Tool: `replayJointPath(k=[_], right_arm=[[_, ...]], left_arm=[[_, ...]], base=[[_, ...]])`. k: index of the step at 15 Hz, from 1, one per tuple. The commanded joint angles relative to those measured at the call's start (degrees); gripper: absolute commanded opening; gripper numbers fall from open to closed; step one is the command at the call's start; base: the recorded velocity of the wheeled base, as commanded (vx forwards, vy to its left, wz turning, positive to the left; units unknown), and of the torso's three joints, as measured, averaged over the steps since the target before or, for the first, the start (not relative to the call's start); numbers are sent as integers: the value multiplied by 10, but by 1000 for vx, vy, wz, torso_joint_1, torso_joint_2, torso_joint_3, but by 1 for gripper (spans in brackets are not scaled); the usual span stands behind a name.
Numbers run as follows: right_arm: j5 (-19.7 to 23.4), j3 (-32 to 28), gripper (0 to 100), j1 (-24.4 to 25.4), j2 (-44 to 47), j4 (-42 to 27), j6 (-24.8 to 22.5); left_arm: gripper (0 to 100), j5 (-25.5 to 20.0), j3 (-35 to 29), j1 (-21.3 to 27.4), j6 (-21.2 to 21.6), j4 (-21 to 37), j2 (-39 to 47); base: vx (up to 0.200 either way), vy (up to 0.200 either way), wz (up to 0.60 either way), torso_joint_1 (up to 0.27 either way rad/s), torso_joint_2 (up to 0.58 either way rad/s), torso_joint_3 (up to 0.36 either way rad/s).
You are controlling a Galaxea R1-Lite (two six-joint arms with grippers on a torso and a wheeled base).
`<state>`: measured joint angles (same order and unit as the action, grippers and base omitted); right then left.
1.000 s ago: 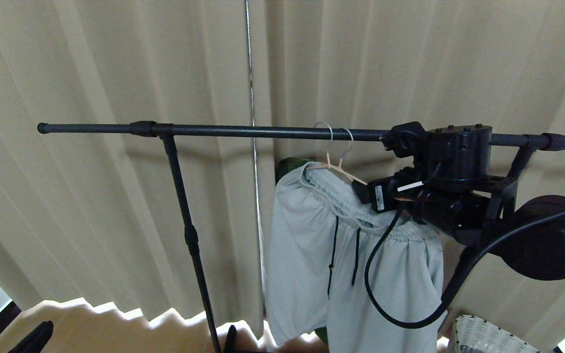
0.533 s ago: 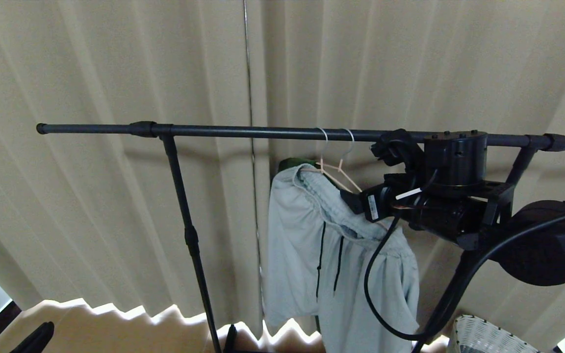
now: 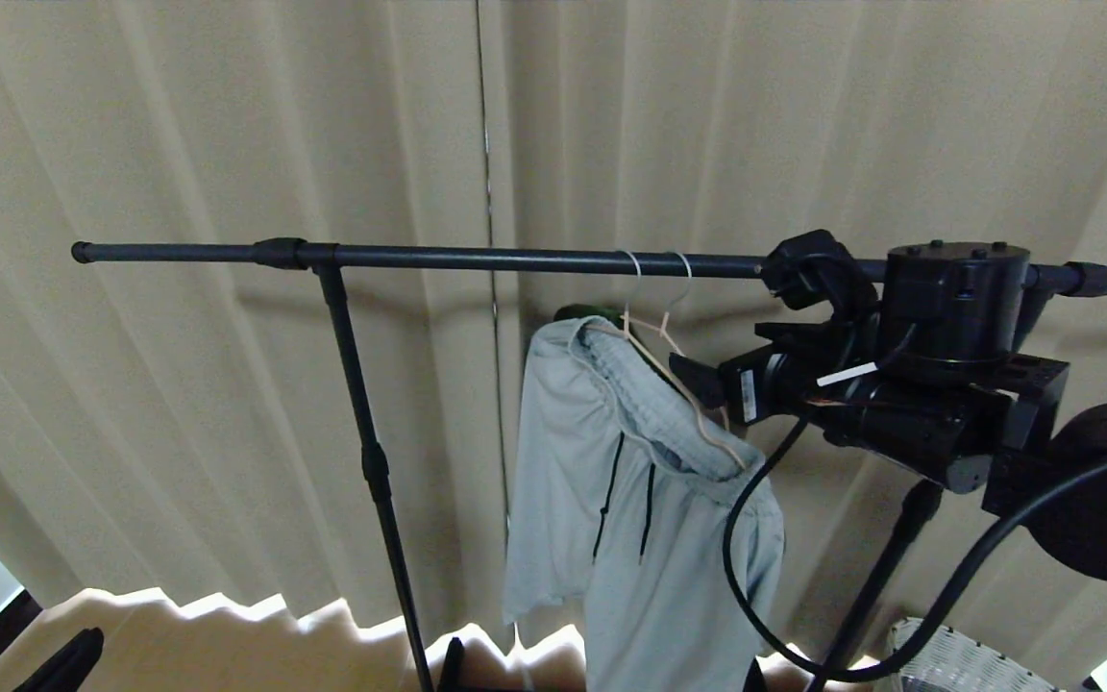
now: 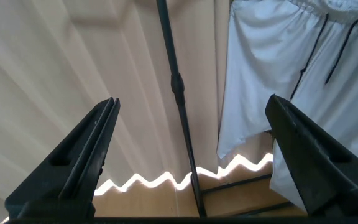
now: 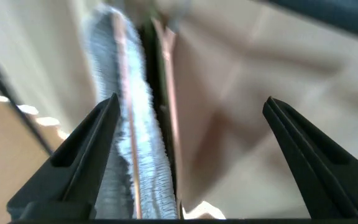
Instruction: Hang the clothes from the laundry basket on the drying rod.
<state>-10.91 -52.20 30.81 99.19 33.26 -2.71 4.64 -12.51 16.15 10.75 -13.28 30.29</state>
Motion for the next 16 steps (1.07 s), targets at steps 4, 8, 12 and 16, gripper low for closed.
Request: replayJointPath(k=[4,8,12,16], right_arm=[[13,125,100,-58,-93,68,0],[48,250,100,-120,-170,110,6],[57,335,100,-169,-241,107,8],[56,396,100,-225,-331,90,3]], left_arm=[[100,0,-1,0,0,0,-1],[100,0,-1,0,-1,-1,-1],[100,6,-11,-5,-15,1,-18],[100,38,-8,-57,-18,30,-62]], base=[[0,0,0,0,0,0],[0,0,0,0,0,0],[0,0,0,0,0,0],[0,0,0,0,0,0]])
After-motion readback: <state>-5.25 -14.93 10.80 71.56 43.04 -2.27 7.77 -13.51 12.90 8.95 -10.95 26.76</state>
